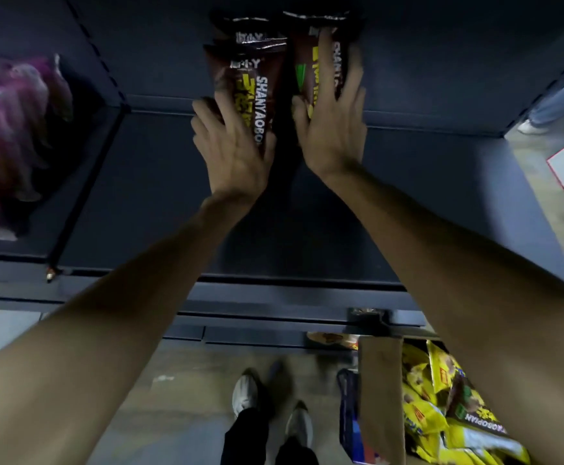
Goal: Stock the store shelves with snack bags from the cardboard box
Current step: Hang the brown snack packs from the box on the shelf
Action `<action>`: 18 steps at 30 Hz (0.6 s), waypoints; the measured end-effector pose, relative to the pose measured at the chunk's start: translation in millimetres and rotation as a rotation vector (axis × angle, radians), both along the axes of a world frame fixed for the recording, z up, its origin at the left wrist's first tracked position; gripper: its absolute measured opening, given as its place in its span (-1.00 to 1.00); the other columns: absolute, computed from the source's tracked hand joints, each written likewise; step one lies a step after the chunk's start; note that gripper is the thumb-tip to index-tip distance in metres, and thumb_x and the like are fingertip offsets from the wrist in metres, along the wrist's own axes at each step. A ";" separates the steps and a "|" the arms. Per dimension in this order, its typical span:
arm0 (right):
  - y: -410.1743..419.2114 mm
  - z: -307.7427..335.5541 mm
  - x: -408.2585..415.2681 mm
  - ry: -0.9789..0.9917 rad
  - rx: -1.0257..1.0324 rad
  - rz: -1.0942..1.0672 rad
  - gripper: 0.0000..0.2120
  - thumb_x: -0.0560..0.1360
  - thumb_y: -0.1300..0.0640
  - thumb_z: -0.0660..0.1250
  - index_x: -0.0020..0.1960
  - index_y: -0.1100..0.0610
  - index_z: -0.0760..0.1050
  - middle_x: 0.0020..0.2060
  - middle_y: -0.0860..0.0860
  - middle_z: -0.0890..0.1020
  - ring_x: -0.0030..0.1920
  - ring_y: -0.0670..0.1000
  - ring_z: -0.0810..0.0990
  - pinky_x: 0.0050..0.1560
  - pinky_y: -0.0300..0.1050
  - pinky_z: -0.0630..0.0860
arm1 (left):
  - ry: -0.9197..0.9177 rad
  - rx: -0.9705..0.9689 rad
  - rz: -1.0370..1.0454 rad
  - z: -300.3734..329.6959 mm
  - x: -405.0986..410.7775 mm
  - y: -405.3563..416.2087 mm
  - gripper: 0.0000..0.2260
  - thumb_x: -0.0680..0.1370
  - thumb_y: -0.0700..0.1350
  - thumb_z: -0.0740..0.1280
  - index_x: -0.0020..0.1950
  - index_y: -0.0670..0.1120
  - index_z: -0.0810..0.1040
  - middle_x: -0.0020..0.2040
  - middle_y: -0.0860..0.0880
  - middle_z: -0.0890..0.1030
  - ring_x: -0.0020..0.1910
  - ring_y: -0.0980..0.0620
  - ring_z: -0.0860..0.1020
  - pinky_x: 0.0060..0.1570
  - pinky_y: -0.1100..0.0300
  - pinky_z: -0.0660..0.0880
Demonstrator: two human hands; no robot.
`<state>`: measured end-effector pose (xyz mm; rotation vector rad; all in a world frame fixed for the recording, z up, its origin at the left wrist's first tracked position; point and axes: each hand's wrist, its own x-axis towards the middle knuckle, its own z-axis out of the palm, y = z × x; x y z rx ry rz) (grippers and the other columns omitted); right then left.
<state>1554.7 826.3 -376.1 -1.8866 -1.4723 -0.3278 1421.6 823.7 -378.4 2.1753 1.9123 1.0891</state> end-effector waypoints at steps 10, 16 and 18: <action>-13.8 -19.9 1.2 0.189 -0.224 0.191 -0.16 0.50 -0.01 0.20 0.60 0.07 -0.23 0.55 0.23 -0.27 0.40 0.32 0.27 0.28 0.12 0.33 | 0.013 -0.077 -0.030 -26.6 6.9 -9.5 -0.30 0.47 0.12 0.26 0.48 -0.10 0.03 0.22 -0.26 0.35 0.09 -0.22 0.38 0.05 -0.09 0.37; -19.9 -18.3 6.5 0.271 -0.316 0.343 -0.01 0.50 0.25 0.33 0.56 -0.10 -0.35 0.52 0.16 -0.39 0.55 0.28 -0.03 0.34 0.39 0.30 | -0.032 -0.194 -0.280 -27.0 -11.1 -27.4 -0.10 0.44 0.03 0.36 0.60 -0.09 -0.14 0.33 -0.25 0.21 0.16 -0.25 0.33 0.20 -0.17 0.32; -27.7 -13.0 12.1 0.320 -0.340 0.335 0.01 0.50 0.22 0.39 0.55 -0.18 -0.33 0.54 0.13 -0.36 0.57 0.25 -0.06 0.34 0.41 0.31 | -0.036 -0.247 -0.295 -20.5 -15.3 -31.4 -0.06 0.44 0.04 0.40 0.59 0.00 -0.19 0.38 -0.24 0.17 0.22 -0.27 0.31 0.27 -0.19 0.28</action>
